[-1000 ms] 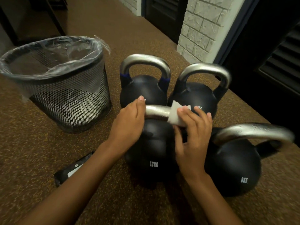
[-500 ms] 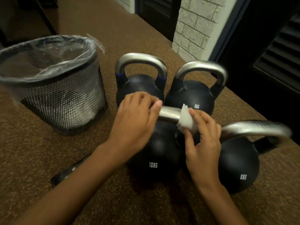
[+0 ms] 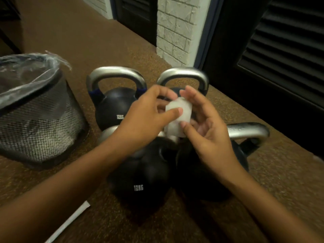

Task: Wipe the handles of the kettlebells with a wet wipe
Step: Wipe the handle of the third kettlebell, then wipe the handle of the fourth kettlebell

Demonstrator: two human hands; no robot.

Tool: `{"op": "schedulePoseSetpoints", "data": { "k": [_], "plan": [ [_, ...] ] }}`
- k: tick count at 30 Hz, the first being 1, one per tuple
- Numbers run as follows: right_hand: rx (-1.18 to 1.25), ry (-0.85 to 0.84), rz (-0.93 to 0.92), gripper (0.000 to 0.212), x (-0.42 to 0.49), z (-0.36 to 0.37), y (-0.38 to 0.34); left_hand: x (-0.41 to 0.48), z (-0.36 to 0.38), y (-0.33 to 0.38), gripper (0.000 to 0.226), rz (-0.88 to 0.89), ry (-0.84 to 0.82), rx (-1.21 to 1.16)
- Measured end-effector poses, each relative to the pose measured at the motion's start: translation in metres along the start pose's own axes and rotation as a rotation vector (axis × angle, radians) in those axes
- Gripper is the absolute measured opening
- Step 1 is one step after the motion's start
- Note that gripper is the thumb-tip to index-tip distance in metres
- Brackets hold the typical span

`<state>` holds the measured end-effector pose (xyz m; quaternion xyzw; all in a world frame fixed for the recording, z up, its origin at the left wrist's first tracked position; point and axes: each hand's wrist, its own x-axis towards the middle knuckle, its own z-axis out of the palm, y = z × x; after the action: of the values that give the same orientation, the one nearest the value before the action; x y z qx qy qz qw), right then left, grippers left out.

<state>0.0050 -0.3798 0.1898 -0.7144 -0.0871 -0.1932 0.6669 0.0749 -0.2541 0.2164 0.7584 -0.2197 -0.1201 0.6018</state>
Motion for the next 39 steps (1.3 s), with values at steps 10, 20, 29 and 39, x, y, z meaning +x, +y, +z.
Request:
{"op": "schedulePoseSetpoints", "data": {
  "k": [10,20,29,39],
  "plan": [
    [-0.395,0.196,0.175,0.024,0.014,-0.087,0.001,0.014,0.07,0.02,0.037,0.042,0.001,-0.146],
    [-0.828,0.025,0.267,0.026,-0.028,-0.148,0.011,0.019,0.134,0.023,0.033,0.165,0.009,0.056],
    [-0.645,0.111,0.21,0.047,-0.024,-0.168,0.049,0.01,0.145,-0.003,0.024,0.46,0.222,0.668],
    [-0.539,0.252,0.094,0.041,-0.026,-0.158,0.066,0.004,0.146,-0.028,0.042,0.541,0.173,0.787]
  ]
}}
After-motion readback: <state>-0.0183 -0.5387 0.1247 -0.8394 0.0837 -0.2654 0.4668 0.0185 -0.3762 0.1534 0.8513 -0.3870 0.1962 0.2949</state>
